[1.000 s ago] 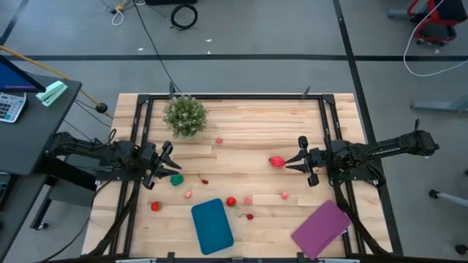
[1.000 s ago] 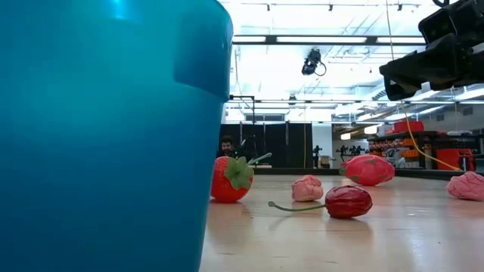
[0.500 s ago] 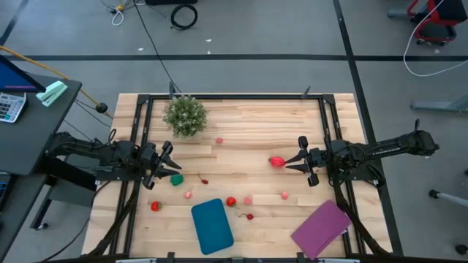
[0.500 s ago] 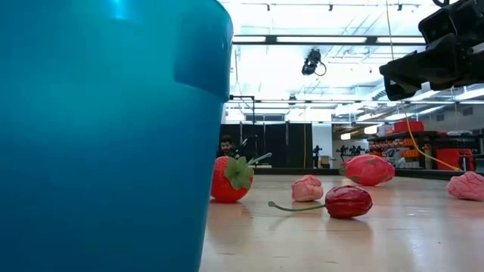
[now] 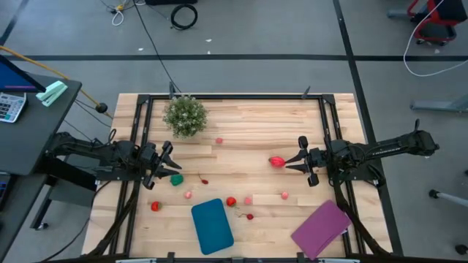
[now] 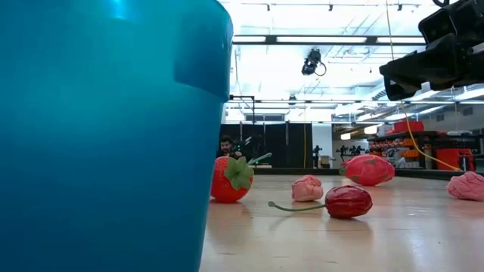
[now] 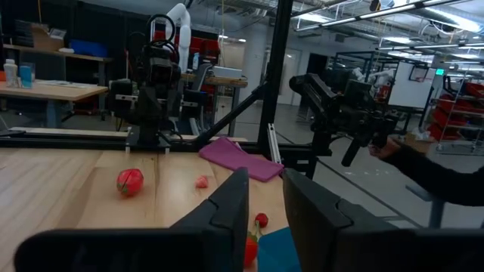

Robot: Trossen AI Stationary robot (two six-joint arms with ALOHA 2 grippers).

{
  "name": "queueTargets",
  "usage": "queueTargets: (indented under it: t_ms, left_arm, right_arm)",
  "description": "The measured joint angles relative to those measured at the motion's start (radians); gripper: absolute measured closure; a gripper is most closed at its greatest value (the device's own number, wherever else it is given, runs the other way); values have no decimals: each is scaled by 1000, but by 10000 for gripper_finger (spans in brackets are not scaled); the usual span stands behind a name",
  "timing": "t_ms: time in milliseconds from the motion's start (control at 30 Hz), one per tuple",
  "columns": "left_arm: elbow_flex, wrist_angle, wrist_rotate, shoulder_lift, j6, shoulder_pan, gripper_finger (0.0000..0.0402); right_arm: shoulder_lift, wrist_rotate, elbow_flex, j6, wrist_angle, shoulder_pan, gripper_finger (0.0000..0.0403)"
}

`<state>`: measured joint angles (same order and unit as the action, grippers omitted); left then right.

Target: Pick and placing Produce into tupperware

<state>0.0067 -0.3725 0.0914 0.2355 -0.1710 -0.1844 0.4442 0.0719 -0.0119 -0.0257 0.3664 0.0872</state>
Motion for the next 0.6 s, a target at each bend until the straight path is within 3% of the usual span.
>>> queueTargets:
  t_ms: [600]
  left_arm:
    - [0,0,0,0,0,0,315]
  right_arm:
    - [0,-30,0,-1,23,0,325]
